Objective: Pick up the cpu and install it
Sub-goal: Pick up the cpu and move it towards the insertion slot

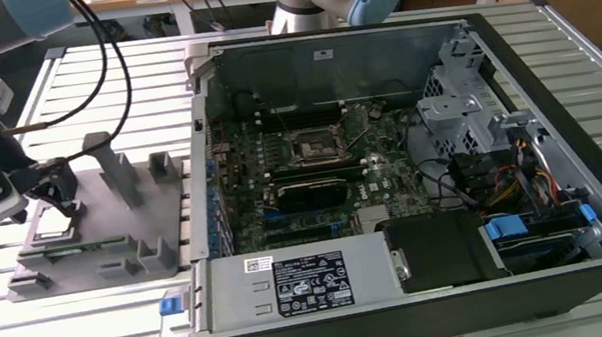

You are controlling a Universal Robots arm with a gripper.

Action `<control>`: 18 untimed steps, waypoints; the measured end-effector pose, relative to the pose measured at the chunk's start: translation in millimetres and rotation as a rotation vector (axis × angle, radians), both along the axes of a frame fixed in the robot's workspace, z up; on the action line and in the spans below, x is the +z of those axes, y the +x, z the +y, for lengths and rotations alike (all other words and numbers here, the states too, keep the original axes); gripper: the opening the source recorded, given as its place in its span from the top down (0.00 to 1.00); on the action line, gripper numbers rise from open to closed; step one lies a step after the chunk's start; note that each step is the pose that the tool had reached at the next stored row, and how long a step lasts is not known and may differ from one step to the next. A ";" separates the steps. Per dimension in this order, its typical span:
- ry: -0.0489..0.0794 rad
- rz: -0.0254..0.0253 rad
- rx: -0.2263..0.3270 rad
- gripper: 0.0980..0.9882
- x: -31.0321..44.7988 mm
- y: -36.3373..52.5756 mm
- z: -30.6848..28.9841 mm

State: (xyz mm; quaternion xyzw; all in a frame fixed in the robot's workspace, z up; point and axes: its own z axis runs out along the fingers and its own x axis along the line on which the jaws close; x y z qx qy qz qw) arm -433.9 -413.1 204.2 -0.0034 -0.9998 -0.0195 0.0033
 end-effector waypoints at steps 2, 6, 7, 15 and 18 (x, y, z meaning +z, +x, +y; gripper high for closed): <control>0.000 -0.0002 0.000 0.35 -2.3 0.0 0.0; 0.000 -0.0001 0.000 0.35 -5.9 0.0 0.3; 0.000 -0.0001 0.000 0.35 -6.8 0.0 0.4; 0.000 0.0000 -0.001 0.35 -13.0 0.0 1.1; 0.000 -0.0001 -0.001 0.35 -15.3 0.0 1.5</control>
